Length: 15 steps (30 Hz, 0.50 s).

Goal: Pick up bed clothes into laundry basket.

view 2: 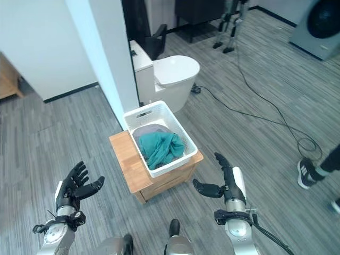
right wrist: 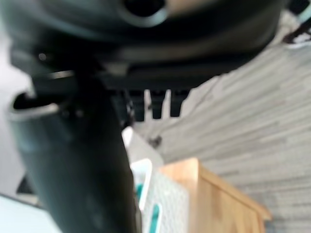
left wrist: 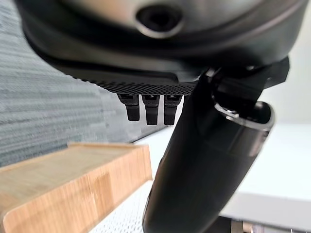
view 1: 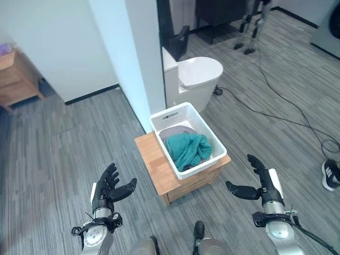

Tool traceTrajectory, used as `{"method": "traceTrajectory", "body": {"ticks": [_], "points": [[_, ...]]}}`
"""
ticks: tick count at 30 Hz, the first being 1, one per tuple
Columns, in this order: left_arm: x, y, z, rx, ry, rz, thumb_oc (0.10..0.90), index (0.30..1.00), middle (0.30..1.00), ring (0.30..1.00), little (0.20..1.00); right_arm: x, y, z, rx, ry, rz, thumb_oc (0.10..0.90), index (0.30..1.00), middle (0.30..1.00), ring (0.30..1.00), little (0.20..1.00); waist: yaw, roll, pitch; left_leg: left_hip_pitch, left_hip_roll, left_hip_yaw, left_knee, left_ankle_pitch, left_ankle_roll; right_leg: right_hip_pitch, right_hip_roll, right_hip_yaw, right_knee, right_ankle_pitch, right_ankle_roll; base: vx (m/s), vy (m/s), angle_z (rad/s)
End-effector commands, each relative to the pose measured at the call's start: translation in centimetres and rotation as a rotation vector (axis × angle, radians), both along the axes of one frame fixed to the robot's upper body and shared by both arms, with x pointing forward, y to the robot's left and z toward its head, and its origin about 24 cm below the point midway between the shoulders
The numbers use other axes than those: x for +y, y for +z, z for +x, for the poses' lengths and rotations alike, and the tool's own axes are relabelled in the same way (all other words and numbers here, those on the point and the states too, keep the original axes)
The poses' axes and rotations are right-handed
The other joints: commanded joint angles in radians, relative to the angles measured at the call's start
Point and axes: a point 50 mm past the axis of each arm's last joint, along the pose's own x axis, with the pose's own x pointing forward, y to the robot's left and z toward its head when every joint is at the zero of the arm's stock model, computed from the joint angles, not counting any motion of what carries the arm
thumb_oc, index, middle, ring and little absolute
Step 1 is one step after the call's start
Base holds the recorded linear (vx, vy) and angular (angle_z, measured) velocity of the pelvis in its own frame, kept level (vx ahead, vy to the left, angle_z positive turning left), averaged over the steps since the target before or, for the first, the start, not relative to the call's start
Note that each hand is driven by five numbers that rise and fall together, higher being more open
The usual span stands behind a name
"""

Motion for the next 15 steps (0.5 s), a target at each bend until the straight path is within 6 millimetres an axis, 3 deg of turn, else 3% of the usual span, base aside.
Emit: {"method": "traceTrajectory", "body": {"ticks": [1,2,3,5,7,10,12,15], "points": [[1.6,4.2,2.1,-0.212,-0.013,0.107,0.800,0.900,0.900,0.900,0.900,-0.1,3.8,2.3,-0.222,0.020,-0.069,0.800,0.900,0.900,0.900,0.900,0.010,-0.024,-0.062,0.019,0.070,-0.018,0.051,0.061,-0.021,0.022,-0.011,0.011,0.042,-0.139,0.064,-0.07,0.253,0.07],[1.5,4.1,2.1,-0.206,-0.023,0.119,0.800,0.900,0.900,0.900,0.900,-0.1,3.9,2.3,-0.223,0.022,-0.073,0.800,0.900,0.900,0.900,0.900,0.001,-0.019,-0.071,0.048,0.093,-0.012,0.009,0.056,-0.022,0.016,-0.013,0.009,0.051,-0.140,0.071,-0.07,0.375,0.19],[1.3,4.2,2.0,-0.202,-0.041,0.138,0.800,0.900,0.900,0.900,0.900,0.0,4.0,2.3,-0.226,0.033,-0.088,0.800,0.900,0.900,0.900,0.900,-0.014,-0.004,-0.091,0.132,0.111,-0.002,-0.124,0.035,-0.032,-0.020,-0.015,0.005,0.079,-0.127,0.089,-0.03,0.275,0.20],[0.9,4.2,2.1,-0.207,-0.051,0.128,0.800,0.900,0.900,0.900,0.900,-0.1,4.2,2.2,-0.225,0.036,-0.110,0.800,0.900,0.900,0.900,0.900,-0.024,-0.003,-0.095,0.169,0.112,0.006,-0.213,0.017,-0.031,-0.042,-0.029,0.000,0.098,-0.115,0.105,-0.14,0.283,-0.02],[0.7,4.4,2.4,-0.216,-0.075,0.140,0.800,0.900,0.900,0.900,0.900,0.2,4.0,2.1,-0.217,0.034,-0.122,0.800,0.900,0.900,0.900,0.900,-0.039,0.000,-0.099,0.232,0.081,0.038,-0.358,0.017,-0.024,-0.105,-0.058,0.012,0.101,-0.055,0.149,-0.26,0.326,0.02],[0.7,5.1,3.3,-0.245,-0.099,0.177,0.800,0.900,0.900,0.900,0.900,1.2,4.0,2.5,-0.250,0.024,-0.077,0.800,0.900,0.900,0.900,0.900,-0.035,-0.014,-0.075,0.213,0.049,0.056,-0.381,0.023,-0.012,-0.167,-0.091,0.057,0.085,0.034,0.211,-0.32,0.161,0.06],[0.8,5.4,3.5,-0.255,-0.103,0.186,0.800,0.900,0.900,0.900,0.900,1.6,3.9,2.6,-0.256,0.024,-0.061,0.800,0.900,0.900,0.900,0.900,-0.029,-0.008,-0.059,0.203,0.048,0.058,-0.381,0.029,-0.003,-0.174,-0.083,0.070,0.098,0.020,0.213,-0.34,0.091,0.01],[1.4,5.5,3.5,-0.244,-0.095,0.212,0.800,0.900,0.900,0.900,0.900,2.7,3.6,3.4,-0.255,0.057,-0.039,0.800,0.900,0.900,0.900,0.900,0.023,-0.006,-0.044,0.140,0.022,0.093,-0.370,0.069,0.035,-0.123,-0.084,0.049,0.227,-0.079,0.173,-0.37,0.115,-0.34]]}}
